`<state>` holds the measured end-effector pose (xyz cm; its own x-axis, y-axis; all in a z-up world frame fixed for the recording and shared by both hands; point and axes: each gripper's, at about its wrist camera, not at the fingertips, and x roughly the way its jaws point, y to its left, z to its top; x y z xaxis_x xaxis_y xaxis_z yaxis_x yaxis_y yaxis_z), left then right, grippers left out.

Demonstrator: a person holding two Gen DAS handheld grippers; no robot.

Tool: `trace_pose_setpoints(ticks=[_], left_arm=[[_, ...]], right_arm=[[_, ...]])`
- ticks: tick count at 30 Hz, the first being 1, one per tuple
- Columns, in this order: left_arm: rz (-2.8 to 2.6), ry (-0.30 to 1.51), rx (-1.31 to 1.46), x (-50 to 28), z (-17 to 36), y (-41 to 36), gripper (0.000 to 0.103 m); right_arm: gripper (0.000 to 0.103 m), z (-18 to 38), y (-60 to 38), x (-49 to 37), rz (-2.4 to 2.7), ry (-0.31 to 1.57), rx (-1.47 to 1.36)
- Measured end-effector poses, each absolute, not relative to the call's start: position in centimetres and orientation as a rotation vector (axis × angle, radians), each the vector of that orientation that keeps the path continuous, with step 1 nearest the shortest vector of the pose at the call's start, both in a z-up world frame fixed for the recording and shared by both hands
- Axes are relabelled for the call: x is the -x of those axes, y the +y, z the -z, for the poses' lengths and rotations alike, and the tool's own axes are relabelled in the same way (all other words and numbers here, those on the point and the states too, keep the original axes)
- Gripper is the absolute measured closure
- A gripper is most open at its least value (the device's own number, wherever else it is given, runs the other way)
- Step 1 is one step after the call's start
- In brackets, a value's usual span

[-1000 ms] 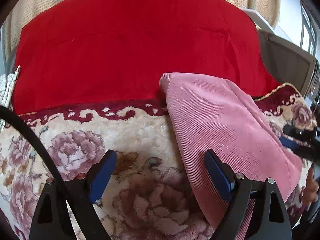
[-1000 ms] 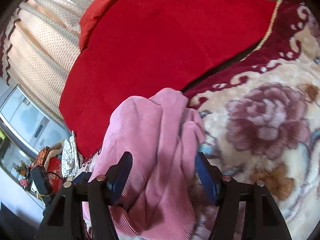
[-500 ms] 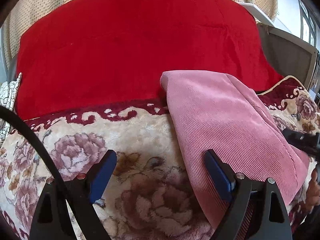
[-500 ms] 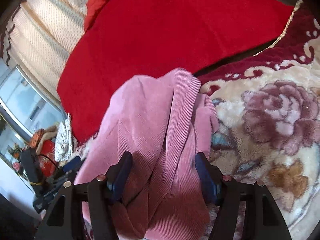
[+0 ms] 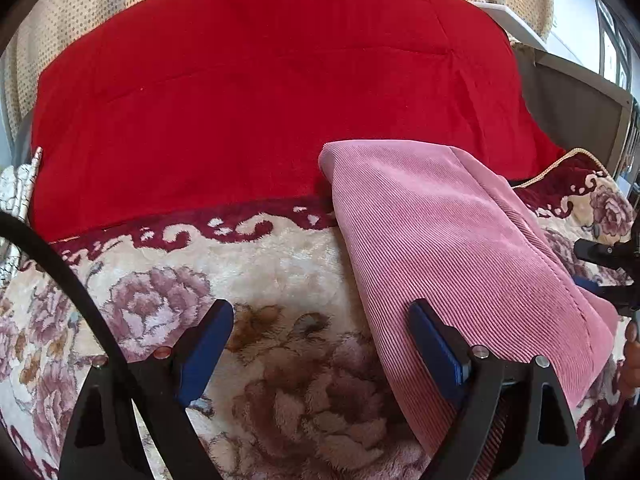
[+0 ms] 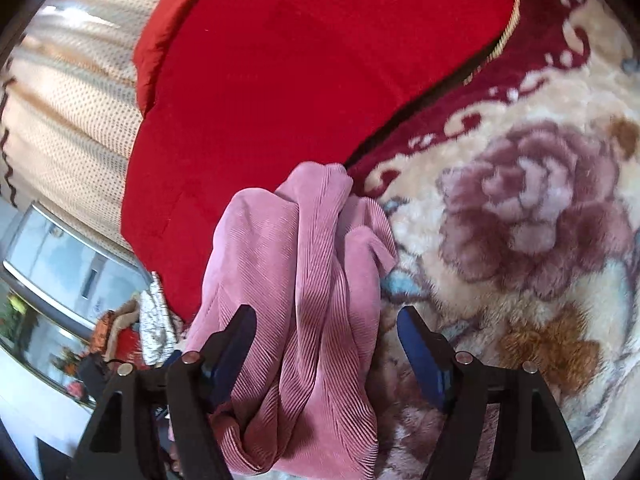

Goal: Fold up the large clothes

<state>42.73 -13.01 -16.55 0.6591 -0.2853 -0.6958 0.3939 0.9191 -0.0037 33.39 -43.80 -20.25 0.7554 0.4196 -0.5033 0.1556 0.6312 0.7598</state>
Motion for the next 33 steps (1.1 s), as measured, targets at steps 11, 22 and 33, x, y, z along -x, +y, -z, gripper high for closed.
trace_pose_setpoints(ticks=[11, 22, 33], left_arm=[[0.703, 0.930, 0.201, -44.9, 17.0, -10.4, 0.014], [0.798, 1.065, 0.255, -45.7, 19.3, -12.5, 0.013], [0.850, 1.128, 0.354, -46.8, 20.8, -13.9, 0.010]], right_arm=[[0.025, 21.8, -45.7, -33.0, -0.260, 0.726, -1.009], [0.026, 22.6, -42.6, -36.7, -0.302, 0.839, -0.906], [0.008, 22.4, -39.1, -40.3, -0.338, 0.824, -0.867]])
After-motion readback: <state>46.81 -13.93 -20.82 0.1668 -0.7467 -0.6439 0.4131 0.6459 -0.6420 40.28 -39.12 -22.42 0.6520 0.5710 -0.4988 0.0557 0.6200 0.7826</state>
